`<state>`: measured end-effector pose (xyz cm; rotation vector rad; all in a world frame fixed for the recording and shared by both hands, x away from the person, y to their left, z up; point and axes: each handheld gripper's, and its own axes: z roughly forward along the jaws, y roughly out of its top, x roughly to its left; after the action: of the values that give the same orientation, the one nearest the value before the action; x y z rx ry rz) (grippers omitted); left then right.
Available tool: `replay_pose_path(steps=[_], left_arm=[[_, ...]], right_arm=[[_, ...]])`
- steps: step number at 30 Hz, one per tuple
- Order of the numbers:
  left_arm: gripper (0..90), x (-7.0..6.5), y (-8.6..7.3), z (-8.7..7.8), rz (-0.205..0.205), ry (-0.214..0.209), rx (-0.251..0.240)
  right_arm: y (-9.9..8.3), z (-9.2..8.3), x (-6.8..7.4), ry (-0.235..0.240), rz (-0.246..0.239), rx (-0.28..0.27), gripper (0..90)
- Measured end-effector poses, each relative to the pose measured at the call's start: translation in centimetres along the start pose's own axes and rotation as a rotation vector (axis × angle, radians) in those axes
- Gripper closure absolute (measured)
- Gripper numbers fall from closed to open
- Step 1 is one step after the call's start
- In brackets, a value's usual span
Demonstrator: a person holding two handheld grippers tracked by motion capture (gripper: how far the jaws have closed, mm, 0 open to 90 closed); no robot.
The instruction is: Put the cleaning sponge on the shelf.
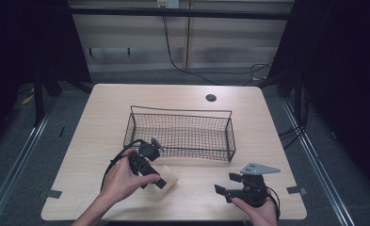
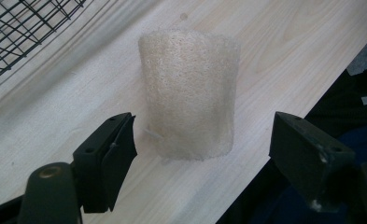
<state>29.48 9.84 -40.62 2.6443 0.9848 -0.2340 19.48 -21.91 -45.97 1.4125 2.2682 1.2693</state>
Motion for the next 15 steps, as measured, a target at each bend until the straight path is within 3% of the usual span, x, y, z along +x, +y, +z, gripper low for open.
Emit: replay_pose_path(steps=[4,8,11,15], left_arm=[[20.7,0.3,0.2,0.2,-0.020,0.005,0.002],[20.3,0.3,0.5,0.8,-0.001,-0.002,0.037],[20.8,0.3,0.5,1.3,-0.010,0.005,0.031],[19.9,0.5,0.5,1.9,-0.013,0.003,0.061]], right_arm=[[0.0,-0.1,0.0,-0.001,0.000,-0.003,23.6],[0.0,0.0,0.0,-0.001,-0.002,-0.005,23.6],[0.0,0.0,0.0,0.002,-0.002,-0.004,23.6],[0.0,0.0,-0.1,0.001,-0.001,-0.002,23.6]])
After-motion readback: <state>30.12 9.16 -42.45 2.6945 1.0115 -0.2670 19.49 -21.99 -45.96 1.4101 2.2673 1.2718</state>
